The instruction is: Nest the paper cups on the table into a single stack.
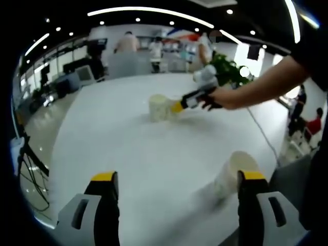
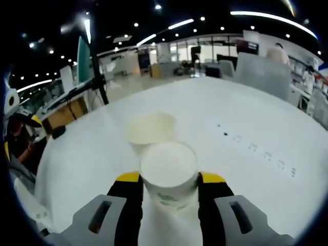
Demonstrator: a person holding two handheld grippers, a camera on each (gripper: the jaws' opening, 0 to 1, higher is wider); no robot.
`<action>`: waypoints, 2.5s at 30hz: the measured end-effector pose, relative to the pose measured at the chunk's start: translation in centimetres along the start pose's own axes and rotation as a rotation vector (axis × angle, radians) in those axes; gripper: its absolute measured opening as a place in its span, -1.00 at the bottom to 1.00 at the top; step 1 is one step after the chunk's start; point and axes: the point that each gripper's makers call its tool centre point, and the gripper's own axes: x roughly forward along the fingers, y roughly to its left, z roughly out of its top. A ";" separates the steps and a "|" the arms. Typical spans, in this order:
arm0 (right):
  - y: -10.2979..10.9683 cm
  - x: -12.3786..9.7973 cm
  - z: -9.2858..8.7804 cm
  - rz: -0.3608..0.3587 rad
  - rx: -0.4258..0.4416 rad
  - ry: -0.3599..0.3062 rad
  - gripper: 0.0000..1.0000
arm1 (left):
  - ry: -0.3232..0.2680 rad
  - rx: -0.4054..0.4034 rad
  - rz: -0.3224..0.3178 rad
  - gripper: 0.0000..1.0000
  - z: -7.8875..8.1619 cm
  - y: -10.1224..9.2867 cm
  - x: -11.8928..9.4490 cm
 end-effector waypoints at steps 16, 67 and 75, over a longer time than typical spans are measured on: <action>1.2 -1.7 -0.5 0.020 0.030 0.016 -0.27 | -0.016 0.008 0.004 0.93 0.5 -0.3 -0.8; 12.1 -19.6 0.6 -0.039 0.045 -0.142 -0.28 | -0.034 0.120 -0.167 0.94 1.1 -5.1 -4.0; 14.5 -21.2 2.0 -0.046 0.043 -0.180 -0.28 | -0.041 0.112 -0.197 0.95 1.1 -5.4 -4.5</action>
